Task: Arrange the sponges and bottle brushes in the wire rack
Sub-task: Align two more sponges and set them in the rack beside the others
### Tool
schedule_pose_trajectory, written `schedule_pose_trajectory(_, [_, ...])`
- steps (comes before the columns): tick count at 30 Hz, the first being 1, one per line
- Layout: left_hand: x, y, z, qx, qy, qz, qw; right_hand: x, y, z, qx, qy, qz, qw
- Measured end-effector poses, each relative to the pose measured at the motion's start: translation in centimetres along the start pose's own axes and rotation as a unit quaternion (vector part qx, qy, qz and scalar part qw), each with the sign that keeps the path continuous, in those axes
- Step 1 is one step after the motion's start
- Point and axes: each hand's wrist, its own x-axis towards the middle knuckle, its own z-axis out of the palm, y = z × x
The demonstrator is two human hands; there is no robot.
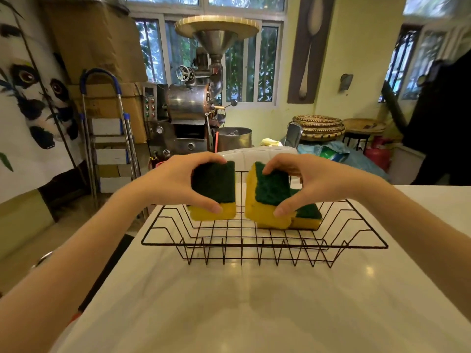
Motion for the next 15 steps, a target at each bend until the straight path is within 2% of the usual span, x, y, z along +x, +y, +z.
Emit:
schedule_pose_trajectory(3, [2.9, -2.6, 1.1, 0.045, -0.005, -0.010, 0.999, 2.0, 1.1, 0.1, -0.037, 0.024, 0.007, 0.999])
schedule_pose_trajectory(9, [6.9, -6.4, 3.5, 0.104, -0.078, -0.022, 0.991, 6.2, 2.7, 1.5, -0.035, 0.045, 0.000, 0.998])
schedule_pose_trajectory(15, [8.1, -8.6, 4.9, 0.134, -0.142, -0.047, 0.980, 9.9, 4.2, 3.7, -0.029, -0.008, 0.014, 0.999])
